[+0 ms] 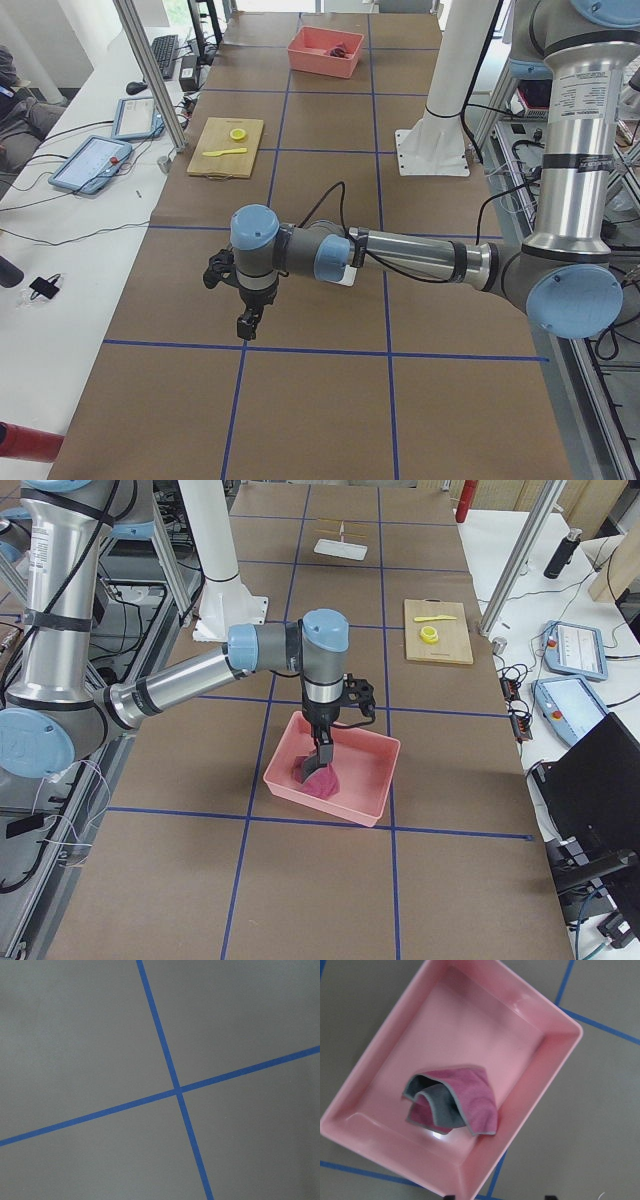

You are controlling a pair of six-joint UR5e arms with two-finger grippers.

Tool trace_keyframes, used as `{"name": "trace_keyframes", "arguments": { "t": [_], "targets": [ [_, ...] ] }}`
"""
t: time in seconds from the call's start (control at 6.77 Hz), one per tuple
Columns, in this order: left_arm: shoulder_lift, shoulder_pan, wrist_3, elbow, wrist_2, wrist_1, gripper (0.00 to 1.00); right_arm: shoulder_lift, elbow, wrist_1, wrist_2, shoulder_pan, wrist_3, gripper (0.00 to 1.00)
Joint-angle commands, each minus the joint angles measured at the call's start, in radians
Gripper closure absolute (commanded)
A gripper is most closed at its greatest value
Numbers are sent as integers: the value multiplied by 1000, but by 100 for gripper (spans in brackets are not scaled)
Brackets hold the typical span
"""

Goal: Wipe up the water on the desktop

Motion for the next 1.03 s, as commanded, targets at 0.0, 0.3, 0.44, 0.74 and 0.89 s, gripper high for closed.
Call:
{"name": "trace_keyframes", "arguments": {
  "t": [0.0, 0.3, 0.44, 0.74, 0.89],
  "targets": [
    [43, -2, 11, -5, 10, -23, 2, -42, -138, 169, 26, 23, 0, 0],
    [44, -4, 11, 47, 0, -30, 2, -65, -143, 171, 35, 23, 2, 0],
    [55, -22, 2, 40, -24, -15, 2, -61, -146, 171, 46, 23, 3, 0],
    [55, -47, -1, 39, -72, -15, 2, -65, -111, 172, 26, 24, 0, 0],
    [55, -45, -1, 39, -74, -14, 2, -54, -98, 172, 23, 24, 0, 0]
  ]
}}
